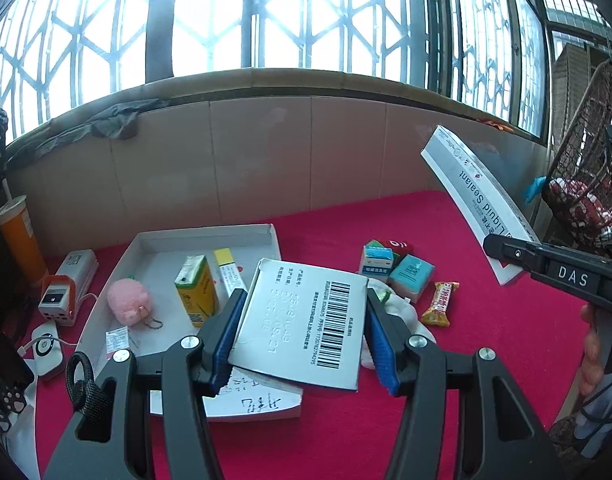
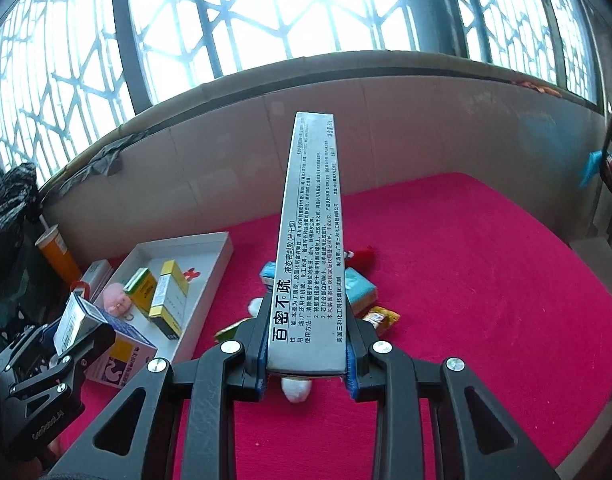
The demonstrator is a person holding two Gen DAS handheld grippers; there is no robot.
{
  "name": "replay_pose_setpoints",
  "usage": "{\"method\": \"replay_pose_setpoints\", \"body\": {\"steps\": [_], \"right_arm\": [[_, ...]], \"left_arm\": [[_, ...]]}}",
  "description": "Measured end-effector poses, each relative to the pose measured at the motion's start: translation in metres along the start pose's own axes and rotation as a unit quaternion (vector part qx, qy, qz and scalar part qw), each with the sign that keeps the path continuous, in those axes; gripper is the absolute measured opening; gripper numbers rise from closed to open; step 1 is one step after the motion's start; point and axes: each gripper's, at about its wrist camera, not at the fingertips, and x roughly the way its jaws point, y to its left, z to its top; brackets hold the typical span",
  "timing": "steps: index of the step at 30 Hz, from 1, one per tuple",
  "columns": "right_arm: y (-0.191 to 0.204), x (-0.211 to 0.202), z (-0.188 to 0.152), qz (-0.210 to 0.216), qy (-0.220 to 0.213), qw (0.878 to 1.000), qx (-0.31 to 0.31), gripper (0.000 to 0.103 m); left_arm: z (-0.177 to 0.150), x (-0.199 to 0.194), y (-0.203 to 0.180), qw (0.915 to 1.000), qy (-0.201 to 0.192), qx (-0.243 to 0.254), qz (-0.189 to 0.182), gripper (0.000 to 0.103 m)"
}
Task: Organize objects
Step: 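Carry the barcode box and long tube box over the white tray with both tools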
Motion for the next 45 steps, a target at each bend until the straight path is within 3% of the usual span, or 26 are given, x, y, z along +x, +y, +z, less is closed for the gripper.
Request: {"method": "replay_pose_setpoints", "body": {"steps": [29,45], "right_arm": [[0.094,0.027,-0.002,0.047,0.033,0.993,-0.106,0.030],[0.141,0.054,-0.003,0.071,0.055,0.986,-0.141,0.030]], "left_arm": [[-0.014,-0.007,0.083,0.9951,-0.014,-0.086,0.047,0.056],[-0.021,-0.016,0.149,0.9834,-0.029,-0.159,0.083,0.056]]}}
